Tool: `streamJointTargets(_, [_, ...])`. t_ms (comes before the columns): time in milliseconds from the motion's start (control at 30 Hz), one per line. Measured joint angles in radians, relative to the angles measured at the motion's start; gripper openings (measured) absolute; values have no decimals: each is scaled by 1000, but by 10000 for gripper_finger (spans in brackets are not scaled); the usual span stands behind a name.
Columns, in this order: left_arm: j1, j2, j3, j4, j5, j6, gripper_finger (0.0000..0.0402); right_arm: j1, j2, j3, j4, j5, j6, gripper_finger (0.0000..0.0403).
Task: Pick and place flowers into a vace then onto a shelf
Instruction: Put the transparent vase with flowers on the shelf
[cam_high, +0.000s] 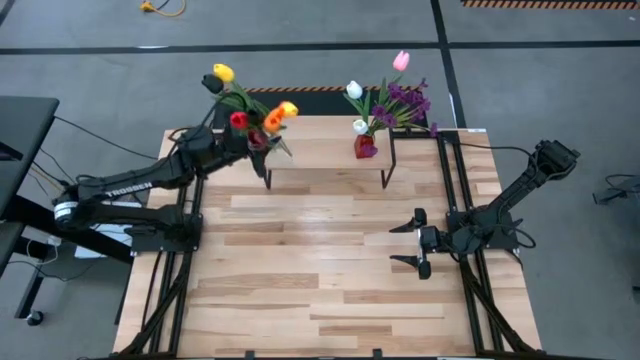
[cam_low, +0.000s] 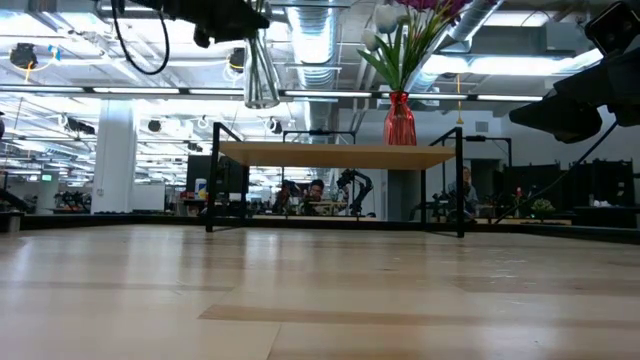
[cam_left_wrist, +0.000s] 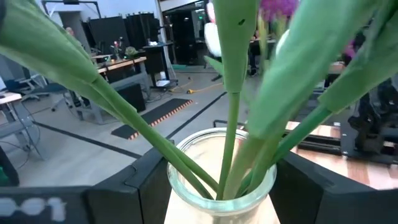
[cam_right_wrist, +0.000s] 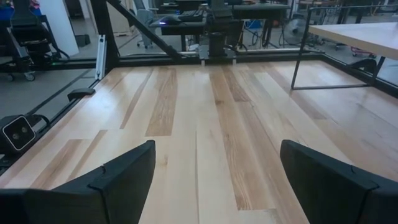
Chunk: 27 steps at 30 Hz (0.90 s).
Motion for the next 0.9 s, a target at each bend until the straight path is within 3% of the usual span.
streamJointTargets(233, [126, 21, 0, 20, 121, -31, 210, 0, 0, 0, -1, 1, -1, 335])
streamJointTargets(467, [203, 131, 23, 67, 215, -54, 210, -2, 0, 0, -3, 2, -1, 335])
streamJointTargets(900, [252, 342, 199, -22, 254, -51, 210, -2, 0, 0, -5, 2, -1, 335])
